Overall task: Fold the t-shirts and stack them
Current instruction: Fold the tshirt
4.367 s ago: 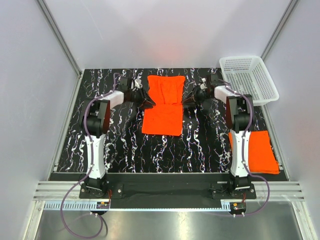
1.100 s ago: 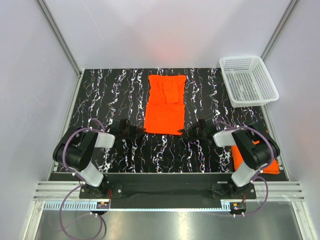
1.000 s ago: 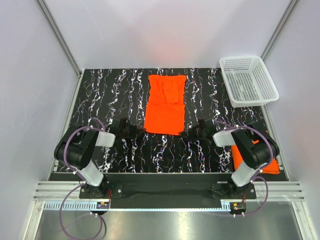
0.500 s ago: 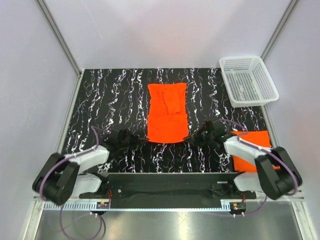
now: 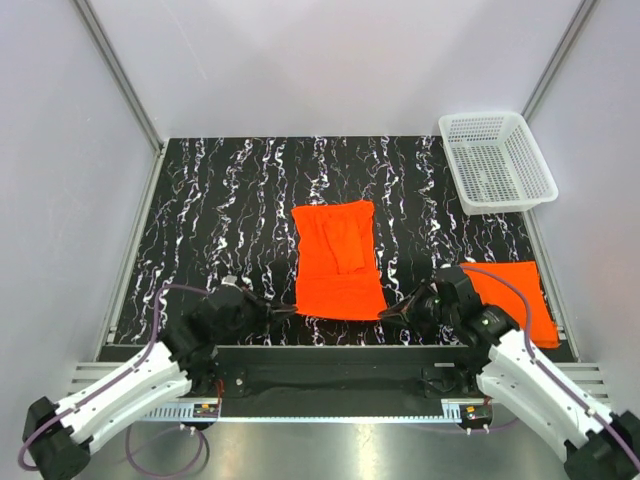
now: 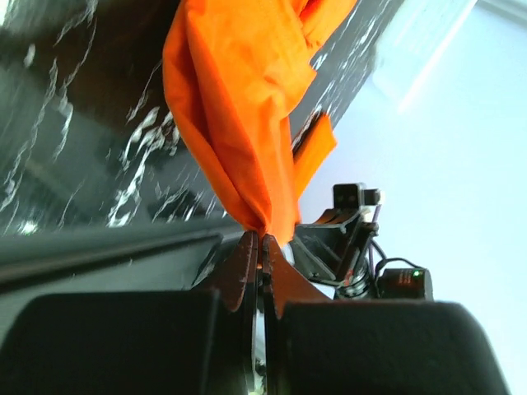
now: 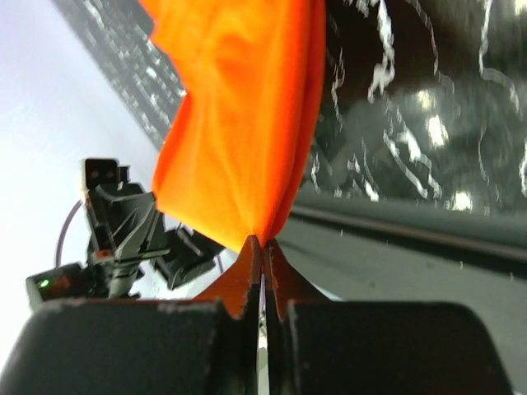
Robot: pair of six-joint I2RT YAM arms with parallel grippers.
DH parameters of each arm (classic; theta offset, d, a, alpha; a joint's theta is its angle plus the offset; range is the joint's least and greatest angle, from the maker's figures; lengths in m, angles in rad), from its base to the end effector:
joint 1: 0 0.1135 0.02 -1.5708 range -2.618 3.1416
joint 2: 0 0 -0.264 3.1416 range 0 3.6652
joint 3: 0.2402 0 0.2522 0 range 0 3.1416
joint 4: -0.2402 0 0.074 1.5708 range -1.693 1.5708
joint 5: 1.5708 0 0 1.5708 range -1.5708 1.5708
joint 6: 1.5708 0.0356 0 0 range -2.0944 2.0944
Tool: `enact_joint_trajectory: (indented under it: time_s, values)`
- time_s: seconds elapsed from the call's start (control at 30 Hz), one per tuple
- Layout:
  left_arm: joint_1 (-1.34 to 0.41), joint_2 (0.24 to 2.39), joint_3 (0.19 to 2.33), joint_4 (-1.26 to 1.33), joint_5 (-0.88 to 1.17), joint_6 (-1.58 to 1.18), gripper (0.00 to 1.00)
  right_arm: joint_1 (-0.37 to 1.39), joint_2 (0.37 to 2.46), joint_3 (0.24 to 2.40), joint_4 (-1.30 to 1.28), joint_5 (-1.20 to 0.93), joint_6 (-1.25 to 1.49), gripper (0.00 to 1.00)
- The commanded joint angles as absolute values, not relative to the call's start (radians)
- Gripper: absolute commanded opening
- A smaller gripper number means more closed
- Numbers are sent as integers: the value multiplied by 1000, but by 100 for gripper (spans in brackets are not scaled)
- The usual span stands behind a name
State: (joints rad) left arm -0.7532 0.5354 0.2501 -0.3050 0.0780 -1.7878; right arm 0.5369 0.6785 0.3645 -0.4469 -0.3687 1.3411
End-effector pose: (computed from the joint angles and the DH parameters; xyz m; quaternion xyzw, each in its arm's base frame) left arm 0.0972 -0.0949 0.1759 -0.4200 0.7753 -0.4596 0.1063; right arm 0.1169 0.0845 0.1867 0.2872 0.8597 0.4120 0.0928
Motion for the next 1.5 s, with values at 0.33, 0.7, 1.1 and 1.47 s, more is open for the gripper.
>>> enact_joint_trajectory:
  time_s: [0.33, 0.7, 1.1, 1.47]
  values:
    - [-951, 529, 392, -469, -57, -1864, 0, 549, 523, 475, -749, -405, 1356, 0]
    - [-891, 711, 659, -526, -128, -1637, 0, 494, 788, 687, -724, -396, 1226, 0]
    - [-461, 1148, 914, -371, 201, -1315, 0, 239, 1388, 1021, -606, -710, 968, 0]
    - [-330, 1520, 1150, -316, 347, -1235, 0, 135, 1693, 1288, -606, -788, 919, 0]
